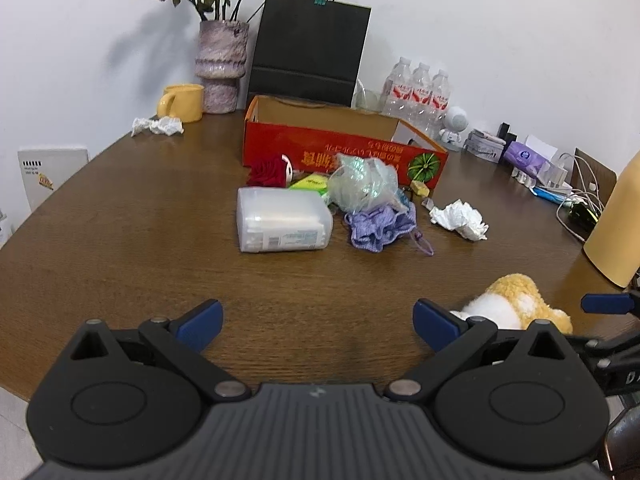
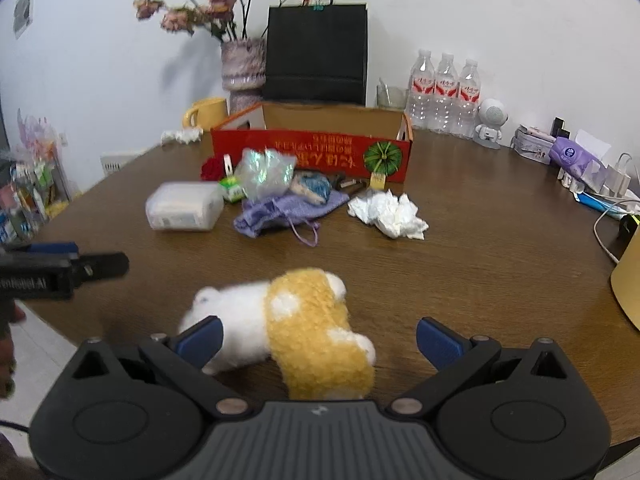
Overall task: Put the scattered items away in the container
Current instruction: 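Reach the right tool toward the white-and-yellow plush toy, then carry the plush toy with the right tool while the left tool carries the plastic box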
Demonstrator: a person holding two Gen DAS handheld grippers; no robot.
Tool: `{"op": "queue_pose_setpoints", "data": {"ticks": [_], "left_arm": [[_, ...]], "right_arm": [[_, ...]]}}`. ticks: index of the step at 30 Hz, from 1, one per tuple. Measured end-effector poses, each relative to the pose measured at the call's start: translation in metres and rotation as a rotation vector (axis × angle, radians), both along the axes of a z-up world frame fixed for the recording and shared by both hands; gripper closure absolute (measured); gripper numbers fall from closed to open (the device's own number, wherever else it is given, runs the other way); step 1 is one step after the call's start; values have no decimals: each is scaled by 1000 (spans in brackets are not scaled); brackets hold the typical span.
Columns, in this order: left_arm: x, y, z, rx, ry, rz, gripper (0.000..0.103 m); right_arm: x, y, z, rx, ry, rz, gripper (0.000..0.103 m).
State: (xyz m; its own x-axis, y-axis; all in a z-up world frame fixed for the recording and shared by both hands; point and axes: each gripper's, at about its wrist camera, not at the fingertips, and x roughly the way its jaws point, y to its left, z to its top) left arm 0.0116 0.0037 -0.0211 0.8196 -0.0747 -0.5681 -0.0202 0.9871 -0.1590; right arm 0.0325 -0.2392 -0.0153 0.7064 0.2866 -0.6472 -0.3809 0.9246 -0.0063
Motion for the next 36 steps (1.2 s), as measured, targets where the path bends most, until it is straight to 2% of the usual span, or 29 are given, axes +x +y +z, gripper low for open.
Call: {"op": "queue_pose_setpoints", "data": {"ticks": [6,7,8,9,10,11,14,19,25,27,33,36], "left_arm": [[20,6,-4,-2,24,21,0],[24,7,-4,-4,26,27,0],[30,8,-4,-7,29,32,0],[36,9,-5,-11,33,36,0],[43,10,-5,-14,39,37,0],[51,10,-6,-16,43,39,0],[74,8,-5,3,40,49,0],[117,2,0,105,6,104,0],[160,-2,-15,172,89,128,0],[166,0,-22,171,128,133,17],[159,16,-12,114,107,137,19],[156,30,20,75,34,135,19]], "right_arm": [[21,8,-26,-38,80,51,12],[24,9,-29,-40,90,60,18],[28,10,-33,-45,101,68,35],[33,10,-35,-40,111,77,45],[37,9,-36,-14,115,91,53],[41,7,-35,5,113,96,54],[57,3,-30,38,95,80,56],[87,-4,-23,82,79,56,57],[114,-3,-20,109,91,68,57],[121,-3,-18,117,91,71,57],[140,-8,-1,154,59,89,57],[158,-11,16,178,11,92,57]]}}
